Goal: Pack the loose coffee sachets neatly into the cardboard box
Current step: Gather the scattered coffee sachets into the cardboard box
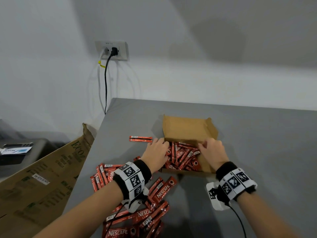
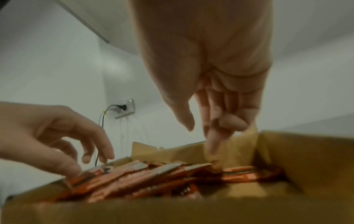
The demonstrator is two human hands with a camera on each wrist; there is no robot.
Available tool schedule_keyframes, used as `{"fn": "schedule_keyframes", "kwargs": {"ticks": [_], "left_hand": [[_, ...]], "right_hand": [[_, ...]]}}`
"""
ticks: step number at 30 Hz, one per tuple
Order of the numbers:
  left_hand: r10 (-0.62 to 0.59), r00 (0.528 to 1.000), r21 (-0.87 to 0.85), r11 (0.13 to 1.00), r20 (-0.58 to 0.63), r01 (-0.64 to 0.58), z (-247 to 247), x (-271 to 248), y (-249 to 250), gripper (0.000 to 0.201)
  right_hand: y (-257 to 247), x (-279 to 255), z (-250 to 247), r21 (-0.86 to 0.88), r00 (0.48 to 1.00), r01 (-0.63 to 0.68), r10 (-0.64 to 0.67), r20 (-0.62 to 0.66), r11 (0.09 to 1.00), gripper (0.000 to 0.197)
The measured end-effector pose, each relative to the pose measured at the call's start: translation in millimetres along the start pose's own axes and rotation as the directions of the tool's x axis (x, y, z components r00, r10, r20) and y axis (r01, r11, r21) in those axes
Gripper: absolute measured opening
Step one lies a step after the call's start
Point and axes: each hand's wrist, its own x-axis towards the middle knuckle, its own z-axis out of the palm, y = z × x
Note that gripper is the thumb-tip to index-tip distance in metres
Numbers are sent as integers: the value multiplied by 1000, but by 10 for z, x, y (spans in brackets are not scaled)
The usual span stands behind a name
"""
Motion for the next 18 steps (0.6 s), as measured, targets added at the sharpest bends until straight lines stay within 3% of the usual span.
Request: {"fn": "schedule_keyframes", "kwargs": {"ticks": [2, 5, 10, 14, 18], "left_hand": [[10, 999, 75, 997, 36, -12, 3, 8, 38, 28], [18, 995, 158, 987, 95, -33, 18, 1, 116, 21], [-4, 992, 79, 997, 127, -7, -22, 17, 112, 14], [-4, 999, -90, 996, 34, 7, -110, 36, -7, 19], [-180, 981, -181, 970, -72, 165, -280, 122, -435, 22]], "right_hand": [[70, -18, 65, -70, 994, -65, 71, 86, 995, 26], [79, -54, 200, -15, 988, -87, 88, 127, 996, 25], [-77, -94, 271, 128, 992, 75, -87, 89, 989, 19], [-135, -117, 323, 119, 975, 191, -203, 91, 974, 25], [-77, -129, 257, 52, 971, 236, -237, 30, 970, 29]]}}
